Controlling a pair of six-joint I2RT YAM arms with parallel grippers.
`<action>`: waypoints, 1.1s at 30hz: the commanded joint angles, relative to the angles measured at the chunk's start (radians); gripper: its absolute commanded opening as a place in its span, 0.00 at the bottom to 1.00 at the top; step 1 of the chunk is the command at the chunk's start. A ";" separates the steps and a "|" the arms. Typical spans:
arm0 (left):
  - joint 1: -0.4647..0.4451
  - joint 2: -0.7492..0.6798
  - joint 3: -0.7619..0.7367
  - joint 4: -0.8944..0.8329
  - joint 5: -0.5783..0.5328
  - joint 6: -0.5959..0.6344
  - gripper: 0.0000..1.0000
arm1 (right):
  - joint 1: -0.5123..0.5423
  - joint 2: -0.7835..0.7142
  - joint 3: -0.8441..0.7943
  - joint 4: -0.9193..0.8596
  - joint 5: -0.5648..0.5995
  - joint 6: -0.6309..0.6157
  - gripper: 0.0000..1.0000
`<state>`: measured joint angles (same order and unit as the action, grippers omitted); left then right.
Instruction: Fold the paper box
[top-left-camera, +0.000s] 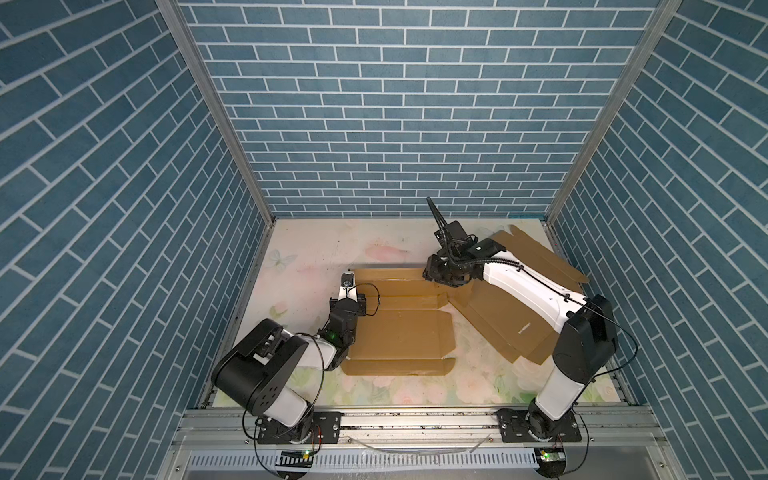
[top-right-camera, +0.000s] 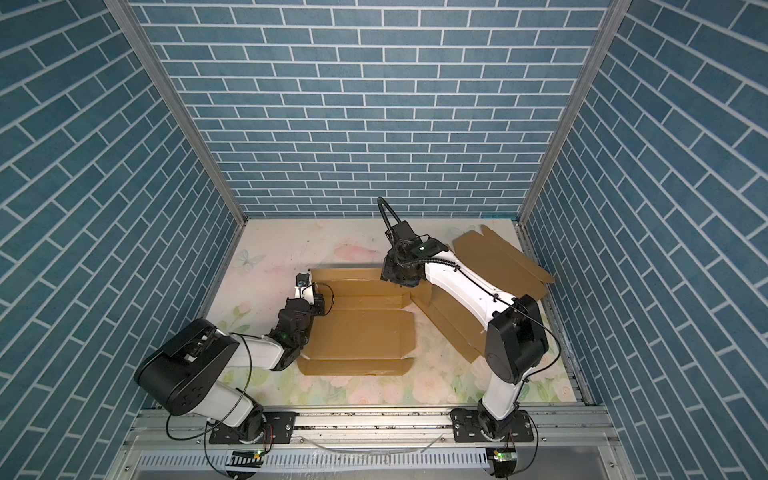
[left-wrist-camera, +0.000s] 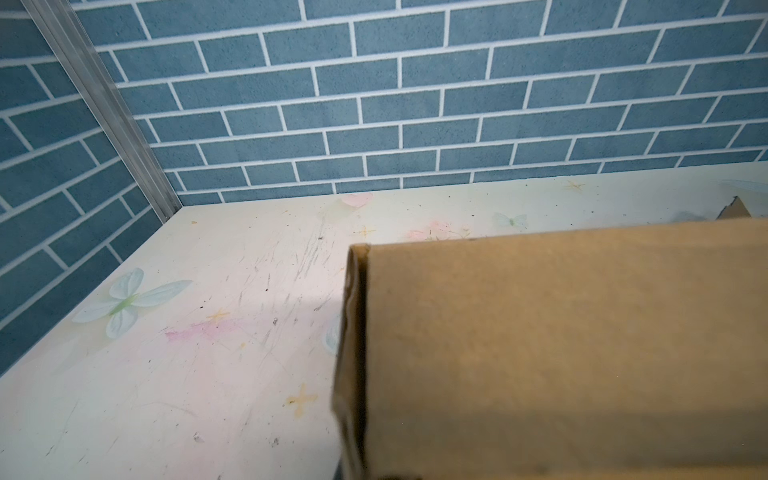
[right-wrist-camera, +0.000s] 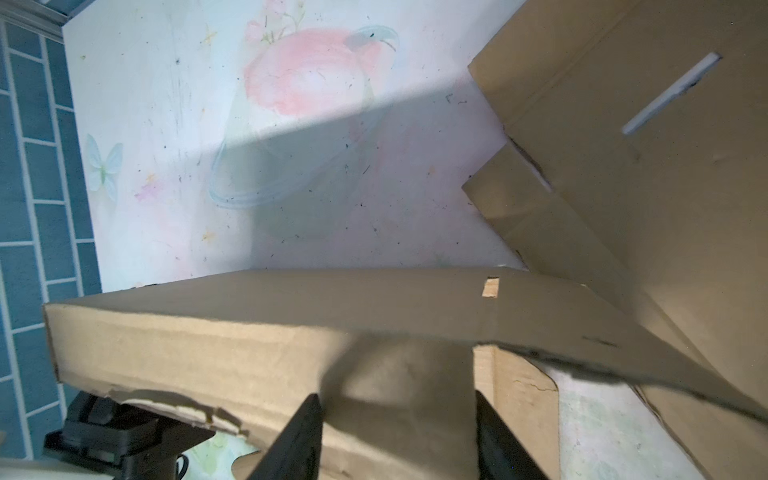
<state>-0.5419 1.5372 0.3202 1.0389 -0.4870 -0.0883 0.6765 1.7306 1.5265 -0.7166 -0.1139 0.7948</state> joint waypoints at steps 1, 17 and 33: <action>-0.013 -0.003 -0.004 -0.065 0.018 0.028 0.00 | -0.028 -0.061 -0.013 0.029 -0.120 -0.079 0.60; -0.013 -0.011 0.026 -0.123 0.004 0.033 0.00 | -0.248 -0.214 -0.070 -0.164 0.129 -0.725 0.64; -0.012 -0.013 0.073 -0.217 0.000 0.021 0.00 | -0.220 -0.085 -0.156 -0.062 0.041 -0.828 0.31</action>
<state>-0.5438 1.5253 0.3801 0.9150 -0.4938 -0.0792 0.4538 1.6386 1.4040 -0.7841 -0.0586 0.0181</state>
